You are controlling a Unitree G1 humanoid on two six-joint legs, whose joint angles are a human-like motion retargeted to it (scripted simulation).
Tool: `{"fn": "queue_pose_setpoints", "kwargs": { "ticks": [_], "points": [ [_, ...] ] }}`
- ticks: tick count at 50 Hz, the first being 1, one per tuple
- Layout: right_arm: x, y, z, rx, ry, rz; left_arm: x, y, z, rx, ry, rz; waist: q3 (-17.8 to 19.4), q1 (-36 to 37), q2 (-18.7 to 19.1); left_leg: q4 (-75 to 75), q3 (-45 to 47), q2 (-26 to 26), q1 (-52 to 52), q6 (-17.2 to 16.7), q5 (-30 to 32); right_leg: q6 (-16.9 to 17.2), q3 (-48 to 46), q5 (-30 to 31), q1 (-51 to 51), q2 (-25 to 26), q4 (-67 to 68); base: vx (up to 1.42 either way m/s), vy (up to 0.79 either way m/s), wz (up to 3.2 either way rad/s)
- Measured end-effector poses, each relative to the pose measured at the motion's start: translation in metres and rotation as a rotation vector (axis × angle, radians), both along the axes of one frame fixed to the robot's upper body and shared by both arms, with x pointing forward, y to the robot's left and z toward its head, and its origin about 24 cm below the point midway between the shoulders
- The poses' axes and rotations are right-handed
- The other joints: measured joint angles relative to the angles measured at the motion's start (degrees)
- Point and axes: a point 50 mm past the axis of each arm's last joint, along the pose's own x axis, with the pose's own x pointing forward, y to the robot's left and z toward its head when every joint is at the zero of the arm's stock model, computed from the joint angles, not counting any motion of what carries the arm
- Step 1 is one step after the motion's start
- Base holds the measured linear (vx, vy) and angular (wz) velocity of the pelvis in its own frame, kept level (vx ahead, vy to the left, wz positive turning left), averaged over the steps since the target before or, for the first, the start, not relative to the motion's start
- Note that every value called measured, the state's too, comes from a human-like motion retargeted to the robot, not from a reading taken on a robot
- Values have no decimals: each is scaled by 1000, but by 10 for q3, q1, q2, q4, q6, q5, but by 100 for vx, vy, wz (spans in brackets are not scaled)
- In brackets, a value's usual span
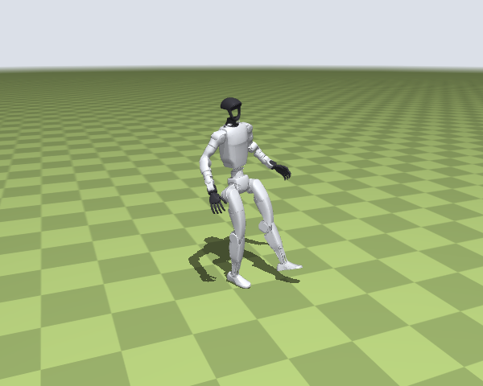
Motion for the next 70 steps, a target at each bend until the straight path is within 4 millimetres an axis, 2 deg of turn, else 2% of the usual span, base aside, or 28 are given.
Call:
{"fn": "queue_pose_setpoints", "kwargs": {
  "ticks": [3, 4, 5, 7, 11, 13, 15, 17, 20, 25, 28, 30, 32, 35, 38, 40, 42, 45, 48, 50, 53, 55, 58, 60, 62, 65, 67, 70],
  "points": [
    [30, -5, 6, -116, -142, -108, 25, -12, 0, -80, -74, 129, 81, 14, 40, 0, 70, 42, -43, 0, -5, -82, -24, -107, -20, 54, 155, 17, -10, -43],
    [41, -4, 5, -150, -159, -141, 30, -20, -4, -135, -92, 187, 107, 8, 47, 0, 85, 46, -50, 0, -3, -97, -32, -131, -17, 64, 190, 19, -8, -3],
    [52, -2, 4, -183, -164, -170, 32, -28, -8, -193, -103, 245, 132, -2, 52, 0, 98, 45, -55, 0, 1, -106, -41, -151, -9, 70, 214, 22, -8, 21],
    [58, 11, -8, -179, -130, -218, 27, -46, -22, -248, -60, 269, 156, -9, 48, 0, 102, 40, -50, 0, 14, -85, -46, -148, 29, 76, 207, 28, -11, 24],
    [39, 48, -36, -12, -82, -280, 10, -68, -40, -174, 110, 69, 146, 52, 36, 0, 57, 25, -31, 13, 33, -31, -26, -102, 106, 70, 124, 32, -11, -28],
    [32, 64, -44, 39, -49, -201, -3, -67, -45, -136, 181, 5, 127, 95, 25, 0, 44, 20, -23, 18, 49, -18, -5, -84, 129, 58, 84, 29, -4, -76],
    [33, 75, -45, 29, -23, -75, -21, -66, -50, -148, 223, 42, 111, 128, 15, 1, 37, 19, -17, 17, 67, -12, 14, -69, 143, 46, 53, 24, 0, -70],
    [45, 79, -39, -7, -42, 15, -36, -66, -56, -197, 243, 149, 102, 139, 8, 2, 36, 20, -14, 14, 77, -13, 20, -62, 151, 37, 29, 18, 3, -26],
    [69, 80, -25, -32, -137, 37, -53, -70, -63, -242, 290, 269, 100, 130, 5, 5, 55, 27, -10, 16, 74, -18, 10, -61, 158, 30, 8, 13, 4, 33],
    [98, 74, -6, -25, -261, -34, -57, -75, -69, -166, 425, 113, 103, 94, 11, 8, 109, 47, 6, 14, 50, -15, -33, -65, 152, 27, 2, 8, 5, 83],
    [104, 70, -3, -25, -262, -49, -44, -75, -67, -123, 451, -86, 96, 75, 5, 24, 135, 56, 12, 22, 21, -13, -68, -68, 134, 19, 0, 5, 4, 108],
    [100, 73, -8, -18, -244, -49, -37, -74, -64, -95, 435, -178, 90, 73, -5, 36, 152, 62, 28, 31, -3, -6, -85, -65, 127, 10, -9, 3, 4, 102],
    [107, 74, -5, 1, -249, -57, -7, -71, -54, -71, 363, -257, 99, 64, -15, 68, 141, 61, 29, 43, -22, -13, -117, -74, 112, -4, -3, 1, 4, 140],
    [107, 84, -8, 71, -246, 5, 25, -72, -39, -60, 255, -306, 96, 66, -40, 138, 120, 60, 27, 63, -66, 5, -160, -83, 84, -34, 13, 2, 6, 142],
    [101, 88, -12, 91, -235, 15, 52, -79, -24, -86, 133, -304, 96, 60, -51, 217, 91, 66, 27, 69, -110, -5, -204, -81, 87, -50, -17, 4, 9, 163],
    [91, 91, -18, 120, -208, 20, 61, -82, -16, -93, 60, -311, 95, 57, -59, 310, 85, 81, 17, 59, -156, -4, -240, -88, 94, -65, -23, 8, 12, 167],
    [85, 94, -22, 133, -197, 4, 73, -90, -8, -121, -2, -315, 86, 66, -66, 290, 82, 73, 35, 75, -173, 4, -271, -84, 79, -76, -31, 6, 13, 156],
    [72, 97, -30, 169, -173, -30, 80, -97, -2, -152, -56, -335, 76, 74, -75, 285, 89, 66, 51, 75, -196, 12, -327, -86, 77, -93, -49, 11, 17, 185],
    [55, 100, -38, 206, -133, -49, 74, -99, -6, -157, -35, -350, 52, 86, -74, 239, 98, 55, 71, 80, -201, 13, -386, -85, 74, -102, -60, 19, 22, 195],
    [44, 103, -43, 240, -108, -56, 64, -95, -11, -140, -4, -344, 34, 93, -75, 221, 103, 50, 69, 68, -203, 12, -427, -87, 71, -111, -55, 25, 25, 189],
    [36, 106, -47, 255, -90, -69, 51, -85, -21, -143, 51, -279, 29, 112, -69, 90, 60, 12, 119, 53, -164, 1, -472, -81, 79, -129, -24, 28, 27, 165],
    [30, 106, -49, 248, -78, -72, 37, -75, -30, -142, 110, -214, 30, 116, -57, 50, 20, 4, 145, 43, -152, -25, -498, -69, 96, -140, 9, 35, 29, 165],
    [18, 103, -53, 249, -36, -61, 3, -60, -45, -126, 255, -136, 22, 121, -29, 33, -23, 6, 186, 49, -164, -92, -499, -40, 87, -188, 152, 41, 31, 136],
    [24, 103, -52, 250, -41, -72, -10, -45, -49, -92, 321, -67, 29, 125, -28, 29, -44, -3, 207, 56, -179, -123, -454, -8, 39, -243, 290, 43, 26, 106],
    [24, 104, -54, 225, -16, -114, -32, -31, -52, -12, 437, -23, 27, 120, -53, 18, -66, -35, 228, 74, -181, -112, -332, 21, -48, -272, 412, 43, 15, 104],
    [28, 114, -55, 170, 4, -47, -63, -7, -51, 48, 543, 82, 31, 103, -70, 42, -101, -37, 255, 72, -210, -34, -150, 29, -120, -168, 471, 46, -1, 97],
    [40, 117, -50, 123, -12, 43, -70, 6, -47, 51, 567, 133, 42, 100, -76, 79, -110, -35, 266, 79, -236, -40, -124, 8, -137, -140, 474, 46, -2, 46],
    [62, 111, -32, 54, -66, 188, -58, 24, -38, 14, 544, 158, 73, 96, -80, 198, -118, -38, 253, 106, -293, -93, -177, -72, -148, -171, 459, 39, -1, 48]
  ]
}}
